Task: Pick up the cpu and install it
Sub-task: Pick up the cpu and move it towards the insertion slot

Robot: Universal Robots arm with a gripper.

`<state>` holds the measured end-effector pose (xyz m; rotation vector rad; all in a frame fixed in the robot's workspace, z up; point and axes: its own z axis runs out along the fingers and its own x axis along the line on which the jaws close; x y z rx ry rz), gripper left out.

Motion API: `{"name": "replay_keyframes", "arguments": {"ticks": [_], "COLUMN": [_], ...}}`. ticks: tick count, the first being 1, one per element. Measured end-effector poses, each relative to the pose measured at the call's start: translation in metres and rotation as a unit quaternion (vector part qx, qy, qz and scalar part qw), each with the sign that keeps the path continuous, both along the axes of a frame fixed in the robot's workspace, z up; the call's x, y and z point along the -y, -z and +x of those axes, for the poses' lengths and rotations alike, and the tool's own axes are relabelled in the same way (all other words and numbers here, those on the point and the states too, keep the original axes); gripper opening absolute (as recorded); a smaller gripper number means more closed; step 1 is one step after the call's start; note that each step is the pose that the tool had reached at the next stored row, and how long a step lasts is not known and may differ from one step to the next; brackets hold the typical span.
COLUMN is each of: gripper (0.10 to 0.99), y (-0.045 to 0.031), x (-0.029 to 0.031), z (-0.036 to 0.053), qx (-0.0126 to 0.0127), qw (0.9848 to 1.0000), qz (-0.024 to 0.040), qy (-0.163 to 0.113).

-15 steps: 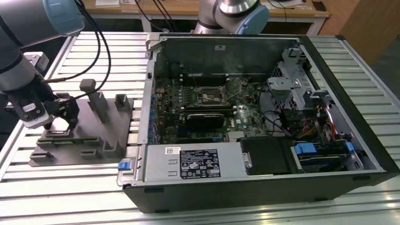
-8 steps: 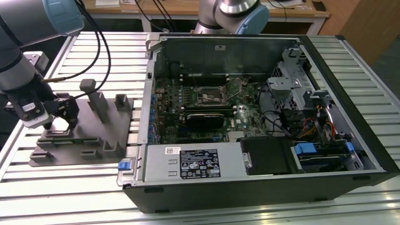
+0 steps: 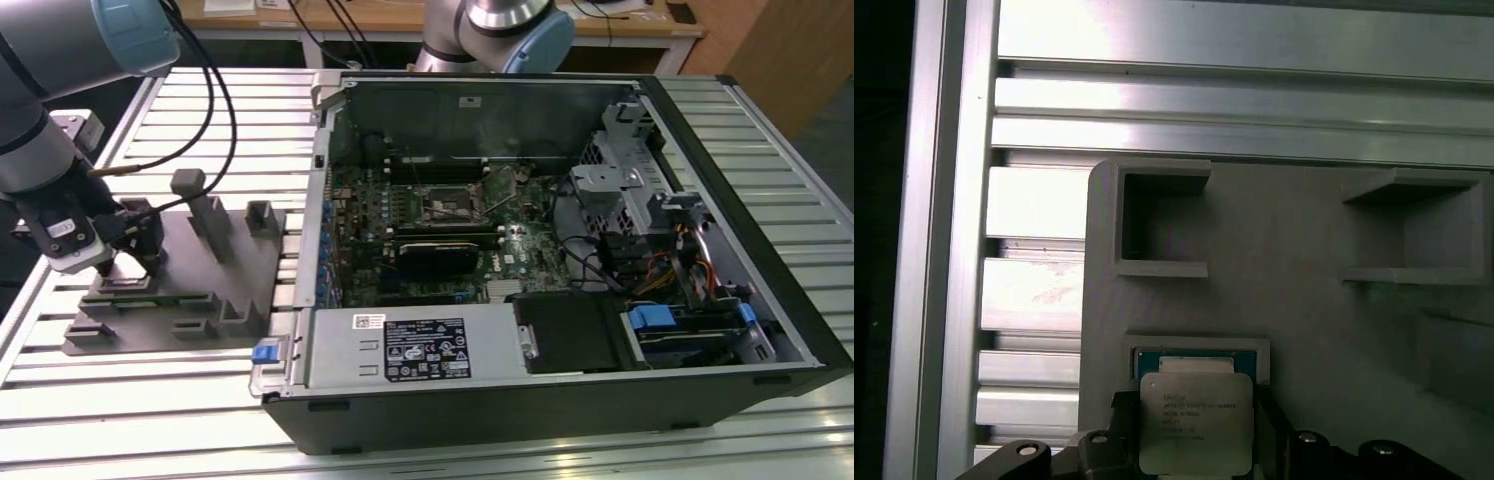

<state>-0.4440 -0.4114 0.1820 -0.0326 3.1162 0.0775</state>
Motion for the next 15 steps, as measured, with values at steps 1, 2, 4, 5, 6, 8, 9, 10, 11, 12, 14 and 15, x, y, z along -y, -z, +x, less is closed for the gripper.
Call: {"name": "replay_keyframes", "arguments": {"ticks": [1,2,4,5,6,8,9,10,11,12,14,15], "gripper": [0.545,0.545,0.545,0.545,0.545,0.545,0.545,0.545,0.545,0.545,0.545,0.545], "y": [-0.0011,-0.0027,-0.0064,-0.0082,-0.0096,-0.0121,-0.0135,-0.0150,-0.0166,-0.0182,-0.0212,-0.0225], "x": [0.0000,0.0000,0.0000,0.0000,0.0000,0.0000,0.0000,0.0000,0.0000,0.0000,0.0000,0.0000], "z": [0.0000,0.0000,0.0000,0.0000,0.0000,0.0000,0.0000,0.0000,-0.0001,0.0000,0.0000,-0.0001], "qx": [-0.0001,-0.0001,-0.0001,-0.0001,-0.0001,-0.0001,-0.0001,-0.0001,-0.0001,-0.0001,-0.0001,-0.0001], "qw": [1.0000,1.0000,1.0000,1.0000,1.0000,1.0000,1.0000,1.0000,1.0000,1.0000,1.0000,1.0000], "qz": [-0.0001,-0.0001,0.0000,0.0000,0.0000,0.0000,0.0000,0.0000,-0.0001,0.0000,0.0000,0.0000], "qy": [0.000,0.000,0.000,0.000,0.000,0.000,0.000,0.000,0.000,0.000,0.000,0.000]}}
